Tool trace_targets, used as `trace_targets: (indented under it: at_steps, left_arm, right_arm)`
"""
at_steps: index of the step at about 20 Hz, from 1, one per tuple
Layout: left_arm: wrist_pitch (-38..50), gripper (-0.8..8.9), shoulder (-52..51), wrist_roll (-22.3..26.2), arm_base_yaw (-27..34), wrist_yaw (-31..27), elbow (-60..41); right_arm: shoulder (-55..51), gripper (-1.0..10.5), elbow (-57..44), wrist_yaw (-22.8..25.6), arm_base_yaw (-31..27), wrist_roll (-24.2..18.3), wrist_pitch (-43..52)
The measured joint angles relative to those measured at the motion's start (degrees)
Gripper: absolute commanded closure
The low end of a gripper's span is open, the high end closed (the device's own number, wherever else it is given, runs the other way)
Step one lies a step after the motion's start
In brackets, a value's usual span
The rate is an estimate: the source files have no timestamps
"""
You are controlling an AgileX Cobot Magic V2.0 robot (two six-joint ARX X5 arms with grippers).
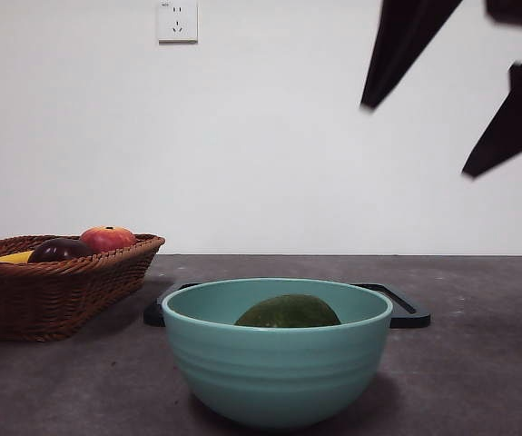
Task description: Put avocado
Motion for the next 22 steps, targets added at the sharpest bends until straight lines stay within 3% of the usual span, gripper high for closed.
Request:
trace_targets:
  at_steps: [6, 11, 17, 20, 22]
  left_arm:
    - [0.0, 2.84, -0.2, 0.1, 0.0, 0.0, 0.0]
    - [0.0, 2.84, -0.2, 1.0, 0.0, 0.0, 0.0]
    - [-0.2, 2.83, -0.2, 1.3, 0.0, 0.0, 0.0]
    - [-0.3, 2.84, -0.2, 1.4, 0.0, 0.0, 0.0]
    - [-0.3, 2.84, -0.2, 1.4, 0.0, 0.0, 0.0]
  right_arm:
    - [13.4, 3.8, 0.0, 3.7, 3.5, 3.9, 0.1]
    - [21.6, 4.0, 0.0, 4.0, 3.8, 5.2, 1.5]
    - [24.7, 8.3, 0.1, 2.3, 4.2, 6.5, 5.3]
    - [24.7, 9.4, 0.1, 0.8, 4.7, 8.0, 8.5]
    - [24.7, 9.4, 0.3, 0.5, 5.1, 9.5, 9.7]
